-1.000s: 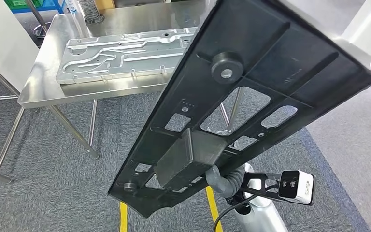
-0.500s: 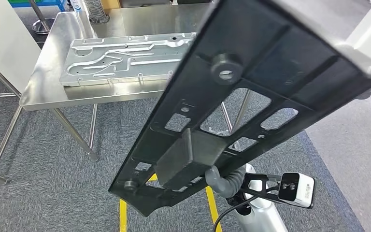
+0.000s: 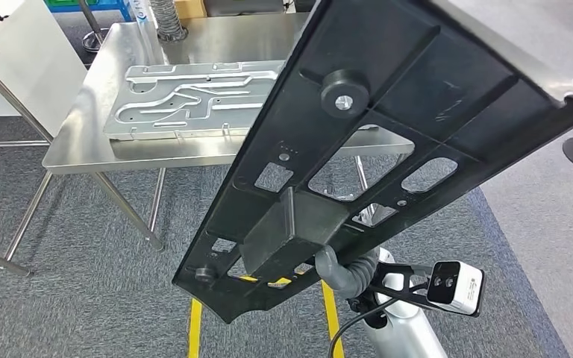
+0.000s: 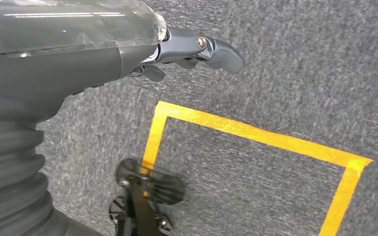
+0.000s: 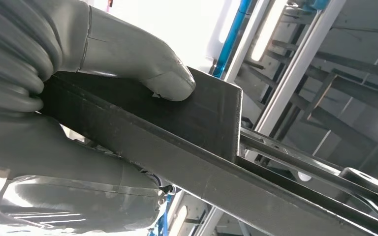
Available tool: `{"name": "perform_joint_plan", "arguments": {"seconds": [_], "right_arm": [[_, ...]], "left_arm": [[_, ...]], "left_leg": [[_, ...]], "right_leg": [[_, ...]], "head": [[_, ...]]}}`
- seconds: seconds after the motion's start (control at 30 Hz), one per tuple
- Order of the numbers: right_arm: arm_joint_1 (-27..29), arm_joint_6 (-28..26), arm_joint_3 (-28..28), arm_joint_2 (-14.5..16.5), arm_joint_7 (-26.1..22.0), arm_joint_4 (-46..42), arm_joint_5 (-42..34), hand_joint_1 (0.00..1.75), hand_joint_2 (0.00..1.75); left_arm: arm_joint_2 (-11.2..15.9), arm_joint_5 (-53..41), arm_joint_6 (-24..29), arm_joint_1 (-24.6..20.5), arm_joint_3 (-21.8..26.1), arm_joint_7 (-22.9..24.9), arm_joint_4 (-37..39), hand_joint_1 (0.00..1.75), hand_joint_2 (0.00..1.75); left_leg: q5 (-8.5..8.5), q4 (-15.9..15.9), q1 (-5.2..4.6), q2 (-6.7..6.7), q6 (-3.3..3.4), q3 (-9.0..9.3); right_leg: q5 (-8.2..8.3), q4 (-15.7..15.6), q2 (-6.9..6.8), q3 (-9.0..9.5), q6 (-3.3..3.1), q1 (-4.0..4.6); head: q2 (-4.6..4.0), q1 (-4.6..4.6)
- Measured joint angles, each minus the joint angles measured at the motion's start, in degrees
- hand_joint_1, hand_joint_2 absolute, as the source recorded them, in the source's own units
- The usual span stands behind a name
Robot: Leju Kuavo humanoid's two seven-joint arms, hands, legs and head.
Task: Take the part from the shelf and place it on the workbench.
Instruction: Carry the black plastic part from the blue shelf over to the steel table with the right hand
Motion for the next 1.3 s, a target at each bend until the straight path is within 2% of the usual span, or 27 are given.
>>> {"name": "perform_joint_plan", "arguments": {"seconds": [0.03,0.1,0.2,0.27,0.3,0.33,0.4,0.43,0.47,0.5,0.53,0.57,0.6,0.63,0.73,0.8,0.83,0.9,0.93,0.97,1.0,1.03,1.07,1.1,1.13,1.23,1.3], "right_arm": [[0.0,0.0,0.0,0.0,0.0,0.0,0.0,1.75,1.75],[0.0,-0.1,0.1,0.0,0.0,0.0,0.0,1.75,1.75],[0.0,-0.4,0.2,0.0,0.0,0.0,0.1,1.75,1.75],[-0.1,-0.5,0.2,0.0,0.0,0.0,0.1,1.75,1.75],[-0.1,-0.5,0.2,0.0,0.0,-0.1,0.1,1.75,1.75],[-0.1,-0.5,0.2,-0.1,0.0,-0.1,0.1,1.75,1.75],[0.0,-0.5,0.2,-0.1,0.0,-0.1,0.1,1.75,1.75],[0.1,-0.4,0.2,-0.2,0.0,-0.1,0.1,1.75,1.75],[0.2,-0.4,0.2,-0.2,0.0,-0.1,0.1,1.75,1.75],[0.2,-0.4,0.2,-0.2,0.0,-0.1,0.1,1.75,1.75],[0.2,-0.4,0.2,-0.2,0.0,-0.1,0.0,1.75,1.75],[0.2,-0.4,0.2,-0.2,0.0,-0.1,0.0,1.75,1.75],[0.1,-0.4,0.2,-0.2,0.0,-0.1,-0.1,1.75,1.75],[0.1,-0.4,0.2,-0.2,0.0,-0.2,-0.2,1.75,1.75],[0.1,-0.2,0.2,-0.2,0.0,-0.7,-0.4,1.75,1.75],[-0.1,-0.1,0.2,-0.1,0.0,-1.1,-0.5,1.75,1.75],[-0.1,-0.1,0.2,0.0,0.0,-1.2,-0.5,1.75,1.75],[-0.2,0.0,0.2,0.0,0.0,-1.2,-0.6,1.75,1.75],[-0.2,0.0,0.2,0.0,0.0,-1.2,-0.6,1.75,1.75],[-0.2,0.0,0.2,0.0,0.0,-1.2,-0.6,1.75,1.75],[-0.2,0.0,0.2,0.0,0.0,-1.2,-0.6,1.75,1.75],[-0.2,0.0,0.2,0.0,0.0,-1.2,-0.6,1.75,1.75],[-0.2,-0.1,0.2,0.0,0.0,-1.2,-0.6,1.75,1.75],[-0.2,-0.1,0.2,0.0,0.0,-1.2,-0.6,1.75,1.75],[-0.2,-0.2,0.2,0.0,0.0,-1.3,-0.6,1.75,1.75],[-0.1,-0.4,0.2,0.0,0.0,-1.8,-0.5,1.75,1.75],[-0.1,-0.4,0.1,0.1,0.0,-2.3,-0.5,1.75,1.75]], "left_arm": [[0.0,0.0,0.0,0.0,0.0,0.0,0.0,0.00,1.75],[0.0,0.0,0.0,0.0,0.0,-0.1,0.0,0.00,1.75],[-0.1,-0.1,-0.1,0.1,0.0,-0.2,0.0,0.00,1.75],[-0.1,-0.1,-0.1,0.0,0.0,-0.2,0.0,0.00,1.75],[-0.1,-0.1,-0.1,0.0,0.0,-0.2,0.0,0.00,1.75],[-0.1,-0.1,-0.1,0.0,0.0,-0.2,0.0,0.00,1.75],[-0.2,-0.2,-0.2,0.0,0.0,-0.2,0.0,0.00,1.75],[-0.2,-0.2,-0.2,0.0,0.0,-0.2,0.0,0.00,1.75],[-0.2,-0.3,-0.2,0.1,0.0,-0.2,0.0,0.00,1.75],[-0.2,-0.3,-0.2,0.1,0.0,-0.2,0.0,0.00,1.75],[-0.2,-0.3,-0.2,0.1,0.0,-0.2,0.0,0.00,1.75],[-0.3,-0.3,-0.2,0.1,0.0,-0.3,0.0,0.00,1.75],[-0.4,-0.2,-0.2,0.0,0.0,-0.3,0.0,0.00,1.75],[-0.5,-0.2,-0.2,0.0,0.0,-0.3,0.0,0.00,1.75],[-0.5,-0.1,-0.1,0.0,0.0,-0.4,0.0,0.00,1.75],[-0.6,0.0,0.0,-0.1,0.0,-0.6,0.0,0.00,1.75],[-0.6,0.0,0.0,-0.2,0.0,-0.6,0.0,0.00,1.75],[-0.5,0.0,0.0,-0.1,0.0,-0.6,0.0,0.00,1.75],[-0.5,0.0,0.0,-0.1,0.0,-0.6,0.0,0.00,1.75],[-0.5,0.0,0.0,0.0,0.0,-0.6,0.0,0.00,1.75],[-0.5,0.0,0.0,0.1,0.0,-0.6,0.0,0.00,1.75],[-0.5,0.0,0.0,0.1,0.0,-0.6,0.0,0.00,1.75],[-0.5,0.0,0.0,0.1,0.0,-0.6,0.0,0.00,1.75],[-0.4,0.0,0.0,0.0,0.0,-0.6,0.0,0.00,1.75],[-0.4,0.0,0.0,0.0,0.0,-0.6,0.0,0.00,1.75],[-0.4,-0.1,0.0,-0.1,0.0,-0.7,0.0,0.00,1.75],[-0.5,-0.2,0.0,-0.1,0.0,-0.7,0.0,0.00,1.75]], "left_leg": [[2.81,-4.1,-0.01,0.08,0.15,1.27],[5.21,-9.9,-0.30,0.26,0.50,3.23],[5.17,-11.0,-0.48,0.23,1.30,3.84],[5.06,-11.4,-0.26,0.13,1.89,4.36],[4.91,-11.6,-0.15,0.12,2.21,4.69],[4.67,-11.7,-0.16,0.11,2.50,4.94],[4.07,-11.7,-0.23,0.10,2.82,5.41],[3.71,-11.7,-0.28,0.06,2.86,5.81],[3.27,-11.7,-0.33,-0.01,2.85,6.40],[2.81,-11.7,-0.39,-0.10,2.81,7.09],[2.32,-11.7,-0.44,-0.20,2.72,7.74],[1.82,-11.7,-0.59,-0.27,2.53,8.32],[1.44,-11.7,-0.65,-0.36,2.29,8.62],[1.13,-11.8,-0.66,-0.40,2.01,8.76],[0.56,-12.2,-0.61,-0.30,1.12,9.30],[-0.78,-9.7,-0.59,-0.09,0.61,8.60],[-1.99,-6.6,-0.43,-0.01,0.38,7.01],[-4.28,1.1,-0.24,0.05,-0.16,2.22],[-4.28,3.6,-0.15,0.05,-0.35,0.21],[-3.00,3.8,-0.06,0.07,-0.48,-0.82],[-0.63,1.9,0.01,0.09,-0.53,-0.74],[2.41,-1.8,0.06,0.13,-0.50,0.27],[4.75,-5.6,0.03,0.19,-0.38,1.65],[6.04,-8.8,-0.08,0.23,-0.12,2.90],[6.45,-10.7,-0.21,0.26,0.20,3.67],[5.61,-11.7,-0.30,0.18,1.27,4.09],[5.31,-12.0,-0.08,0.13,1.95,4.58]], "right_leg": [[-0.50,0.0,-0.02,0.64,0.15,0.00],[-1.30,0.0,0.02,1.47,0.67,0.12],[-2.18,0.0,0.06,1.82,1.71,0.34],[-3.20,1.5,-0.03,1.41,2.33,0.29],[-4.31,4.0,-0.08,0.10,2.59,0.26],[-5.67,7.7,-0.12,-2.05,2.75,0.19],[-7.69,15.6,-0.13,-7.41,2.90,0.16],[-7.27,17.5,-0.13,-9.23,2.88,0.15],[-5.49,16.9,-0.13,-9.90,2.75,0.16],[-2.89,14.5,-0.13,-9.54,2.53,0.20],[0.23,10.5,-0.13,-8.38,2.15,0.31],[2.48,6.7,-0.13,-7.10,1.66,0.51],[3.63,3.9,-0.17,-6.10,1.28,0.70],[4.04,2.1,-0.18,-5.51,0.95,0.91],[3.33,0.7,-0.13,-4.66,0.36,0.85],[3.06,-0.3,-0.28,-3.28,-0.10,0.40],[2.84,-0.6,-0.40,-2.61,-0.28,0.29],[2.17,-0.7,-0.49,-1.76,-0.50,0.23],[1.78,-0.7,-0.47,-1.35,-0.50,0.23],[1.34,-0.7,-0.44,-0.85,-0.45,0.24],[0.86,-0.6,-0.41,-0.23,-0.35,0.23],[0.30,-0.6,-0.39,0.49,-0.20,0.23],[-0.27,-0.5,-0.38,1.13,0.04,0.29],[-0.76,-0.4,-0.35,1.53,0.34,0.38],[-1.12,-0.4,-0.33,1.73,0.64,0.47],[-1.71,-0.5,-0.35,1.84,1.55,0.55],[-3.04,1.8,-0.41,0.90,2.14,0.47]], "head": [[0.00,0.00],[0.00,0.00],[0.00,0.00],[0.00,0.01],[0.00,0.01],[0.00,0.01],[0.00,0.00],[0.00,0.00],[0.00,0.00],[0.00,0.00],[0.00,0.01],[0.00,0.01],[0.00,0.02],[0.00,0.02],[0.00,0.01],[0.00,-0.02],[0.00,-0.03],[0.00,-0.04],[0.00,-0.04],[0.00,-0.04],[0.00,-0.04],[0.00,-0.04],[0.00,-0.04],[0.00,-0.04],[0.00,-0.03],[0.00,-0.03],[0.00,-0.03]]}}
